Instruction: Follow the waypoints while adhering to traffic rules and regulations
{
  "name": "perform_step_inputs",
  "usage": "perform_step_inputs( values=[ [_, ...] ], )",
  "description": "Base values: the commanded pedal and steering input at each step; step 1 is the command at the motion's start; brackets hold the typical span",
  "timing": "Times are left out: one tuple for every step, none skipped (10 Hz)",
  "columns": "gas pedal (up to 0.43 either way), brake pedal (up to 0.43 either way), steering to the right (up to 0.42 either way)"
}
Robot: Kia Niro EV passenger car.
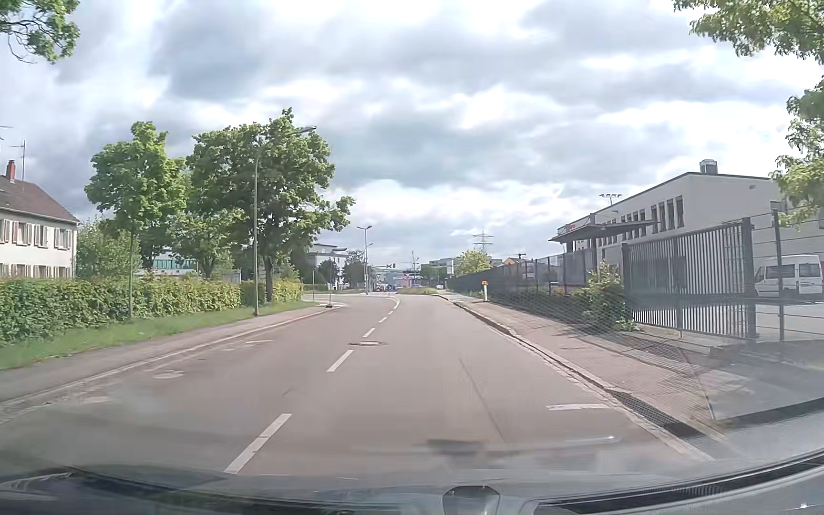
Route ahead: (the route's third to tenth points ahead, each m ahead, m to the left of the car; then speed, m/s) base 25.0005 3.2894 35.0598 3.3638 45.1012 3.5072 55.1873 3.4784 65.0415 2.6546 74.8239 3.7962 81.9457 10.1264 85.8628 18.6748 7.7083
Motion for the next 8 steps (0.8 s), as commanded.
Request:
perform_step_inputs(
  values=[
    [0.110, 0.000, 0.004],
    [0.110, 0.000, 0.005],
    [0.110, 0.000, 0.004],
    [0.098, 0.000, 0.002],
    [0.059, 0.000, 0.002],
    [0.059, 0.000, 0.001],
    [0.059, 0.000, 0.002],
    [0.059, 0.000, 0.002]
  ],
)
